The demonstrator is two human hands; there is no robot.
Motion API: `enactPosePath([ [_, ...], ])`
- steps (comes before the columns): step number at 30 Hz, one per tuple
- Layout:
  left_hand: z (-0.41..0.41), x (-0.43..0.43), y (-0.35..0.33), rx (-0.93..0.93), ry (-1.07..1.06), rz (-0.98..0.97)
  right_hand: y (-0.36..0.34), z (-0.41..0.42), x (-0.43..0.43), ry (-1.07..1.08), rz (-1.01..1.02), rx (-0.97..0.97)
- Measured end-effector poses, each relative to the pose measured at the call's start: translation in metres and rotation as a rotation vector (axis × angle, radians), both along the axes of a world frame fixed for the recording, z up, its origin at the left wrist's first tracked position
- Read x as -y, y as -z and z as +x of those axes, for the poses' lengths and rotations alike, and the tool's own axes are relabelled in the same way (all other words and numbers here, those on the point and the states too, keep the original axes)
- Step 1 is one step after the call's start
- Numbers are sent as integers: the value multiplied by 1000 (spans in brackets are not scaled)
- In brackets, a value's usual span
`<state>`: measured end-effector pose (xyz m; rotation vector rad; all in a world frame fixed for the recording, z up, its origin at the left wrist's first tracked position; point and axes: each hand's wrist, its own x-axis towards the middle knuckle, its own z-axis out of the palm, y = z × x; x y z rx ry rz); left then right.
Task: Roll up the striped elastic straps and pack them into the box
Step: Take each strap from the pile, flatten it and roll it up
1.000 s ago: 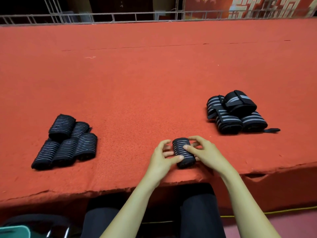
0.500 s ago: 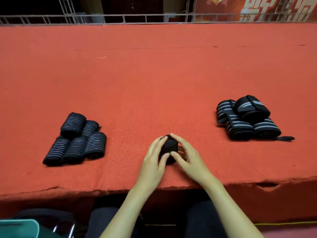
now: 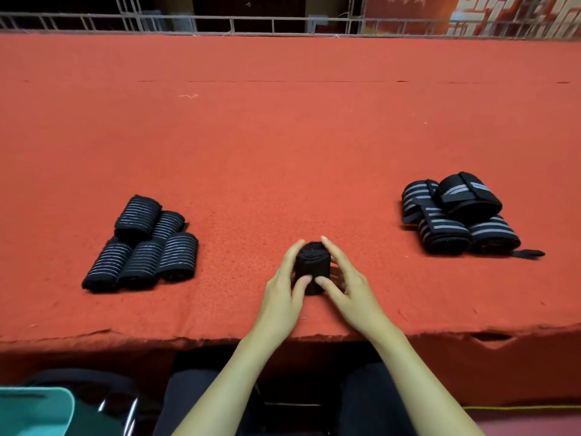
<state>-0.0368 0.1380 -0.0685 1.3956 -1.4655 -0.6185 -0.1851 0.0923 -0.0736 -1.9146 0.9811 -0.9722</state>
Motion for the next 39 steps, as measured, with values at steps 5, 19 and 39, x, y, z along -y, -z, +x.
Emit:
enactPosePath([
  [5,13,-4,-7,-224,-1,111,-8,11,-2,-12,144,102],
  [19,154,-48,-29,-33,-523,199,-27,171,17,-138,330,-148],
  [39,170,-51,-17,-586,-427,182,-38,227,39,-246,709,-95],
])
